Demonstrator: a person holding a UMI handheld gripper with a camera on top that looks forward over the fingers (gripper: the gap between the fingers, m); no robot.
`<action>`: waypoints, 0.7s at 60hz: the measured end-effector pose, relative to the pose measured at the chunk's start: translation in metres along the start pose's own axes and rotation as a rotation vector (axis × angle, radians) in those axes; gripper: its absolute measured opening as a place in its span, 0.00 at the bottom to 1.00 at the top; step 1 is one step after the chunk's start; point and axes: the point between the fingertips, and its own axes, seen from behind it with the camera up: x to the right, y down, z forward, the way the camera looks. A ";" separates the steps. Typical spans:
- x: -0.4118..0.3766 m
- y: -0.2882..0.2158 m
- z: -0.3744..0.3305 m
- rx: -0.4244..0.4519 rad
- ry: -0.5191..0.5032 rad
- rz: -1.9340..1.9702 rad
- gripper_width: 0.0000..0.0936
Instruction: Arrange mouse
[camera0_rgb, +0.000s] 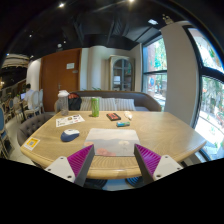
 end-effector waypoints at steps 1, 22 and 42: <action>0.000 0.004 0.000 0.002 0.004 -0.004 0.89; -0.068 0.015 0.025 -0.035 -0.122 -0.058 0.89; -0.194 0.055 0.128 -0.172 -0.266 -0.030 0.90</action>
